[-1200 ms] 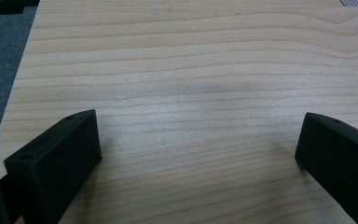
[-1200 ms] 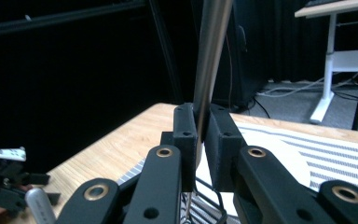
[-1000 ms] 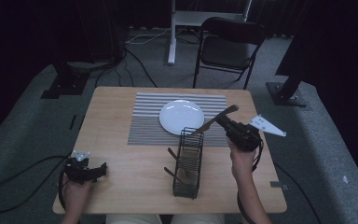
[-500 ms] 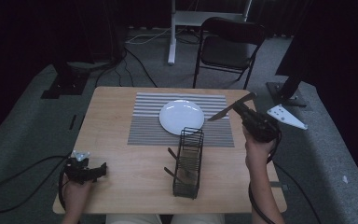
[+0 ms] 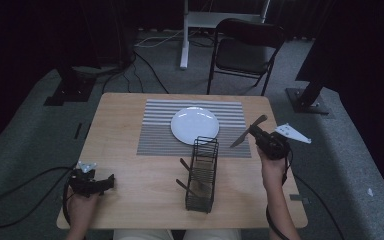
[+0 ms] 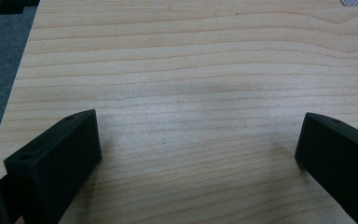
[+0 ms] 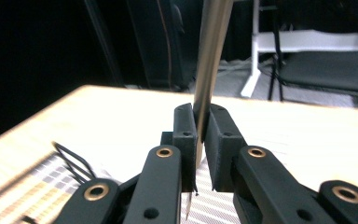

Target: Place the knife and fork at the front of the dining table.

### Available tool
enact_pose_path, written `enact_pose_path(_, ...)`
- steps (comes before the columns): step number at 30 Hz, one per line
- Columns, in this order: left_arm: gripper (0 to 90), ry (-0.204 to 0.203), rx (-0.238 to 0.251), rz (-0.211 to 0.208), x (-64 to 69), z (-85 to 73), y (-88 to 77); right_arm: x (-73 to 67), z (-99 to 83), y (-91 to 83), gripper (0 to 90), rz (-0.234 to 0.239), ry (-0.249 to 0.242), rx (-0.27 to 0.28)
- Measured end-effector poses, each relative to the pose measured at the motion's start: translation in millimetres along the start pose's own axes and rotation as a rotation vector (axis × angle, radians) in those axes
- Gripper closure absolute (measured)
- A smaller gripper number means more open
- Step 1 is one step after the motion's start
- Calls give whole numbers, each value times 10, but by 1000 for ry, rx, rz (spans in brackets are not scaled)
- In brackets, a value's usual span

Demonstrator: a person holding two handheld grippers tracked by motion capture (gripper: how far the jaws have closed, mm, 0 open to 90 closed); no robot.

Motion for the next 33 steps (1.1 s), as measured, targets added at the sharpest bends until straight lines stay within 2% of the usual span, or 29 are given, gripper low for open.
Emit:
enact_pose_path(6,0,0,0,0,0,0,0,46,-199,166,834,-31,-23,-56)
enact_pose_path(13,0,0,0,0,0,0,0,43,-265,298,834,-40,-32,-77)
enact_pose_path(20,0,0,0,0,0,1,0,38,-244,369,833,-40,-24,-71)
enact_pose_path(31,0,-5,1,3,-4,-7,-7,-18,-264,364,825,-60,-54,-34)
enact_pose_path(33,0,-3,0,3,-5,-8,-8,-18,-279,394,788,-41,-28,-23)
Point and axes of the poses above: each handheld gripper's, and its own axes: y roughly forward along the jaws, z roughly out of its top, x roughly to its right, the point moved 10 cm from there along y, roughly forward along the jaws
